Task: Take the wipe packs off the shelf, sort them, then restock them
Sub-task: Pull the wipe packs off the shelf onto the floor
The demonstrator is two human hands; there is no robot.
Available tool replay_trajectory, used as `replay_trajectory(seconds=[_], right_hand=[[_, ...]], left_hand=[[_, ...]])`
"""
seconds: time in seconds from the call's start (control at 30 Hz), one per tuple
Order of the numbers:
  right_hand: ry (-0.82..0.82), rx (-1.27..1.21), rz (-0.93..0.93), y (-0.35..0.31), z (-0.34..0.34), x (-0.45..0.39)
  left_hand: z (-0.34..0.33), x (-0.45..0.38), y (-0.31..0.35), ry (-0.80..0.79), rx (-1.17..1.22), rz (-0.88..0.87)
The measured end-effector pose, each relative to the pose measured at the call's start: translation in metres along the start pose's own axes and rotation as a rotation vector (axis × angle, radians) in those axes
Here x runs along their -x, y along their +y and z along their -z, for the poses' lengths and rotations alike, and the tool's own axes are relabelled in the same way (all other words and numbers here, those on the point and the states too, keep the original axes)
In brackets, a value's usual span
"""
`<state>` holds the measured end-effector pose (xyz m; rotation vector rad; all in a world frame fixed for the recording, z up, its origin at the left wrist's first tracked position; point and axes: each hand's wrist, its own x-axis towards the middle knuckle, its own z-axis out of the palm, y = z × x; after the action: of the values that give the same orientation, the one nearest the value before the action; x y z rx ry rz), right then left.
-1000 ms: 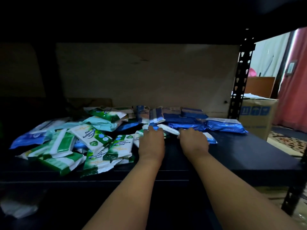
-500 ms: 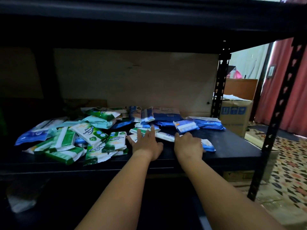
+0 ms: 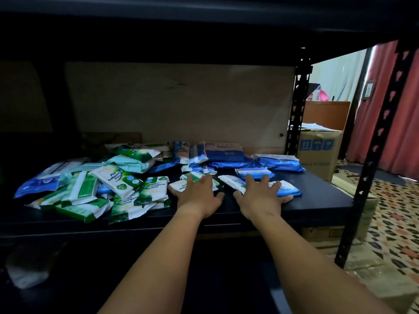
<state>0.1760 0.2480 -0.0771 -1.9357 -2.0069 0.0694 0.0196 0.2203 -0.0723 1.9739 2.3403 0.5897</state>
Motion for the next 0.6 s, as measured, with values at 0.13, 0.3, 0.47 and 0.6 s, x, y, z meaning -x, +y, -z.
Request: replay_trajectory(seconds=[0.13,0.3,0.47,0.6], right_hand=[[-0.022,0.018,0.023,-0.002,0.004,0.001],[-0.045,0.074,0.123,-0.001,0.006,0.009],[0.01,0.26,0.282,0.012,0.008,0.036],[0.114,0.38,0.364,0.02,0.016,0.075]], left_hand=[[0.004,0.013,0.006,0.001,0.002,-0.046],[0.005,0.036,0.001,-0.057,-0.081,-0.168],[0.01,0.058,-0.009,-0.08,-0.131,-0.283],[0.011,0.09,-0.01,0.092,-0.112,-0.325]])
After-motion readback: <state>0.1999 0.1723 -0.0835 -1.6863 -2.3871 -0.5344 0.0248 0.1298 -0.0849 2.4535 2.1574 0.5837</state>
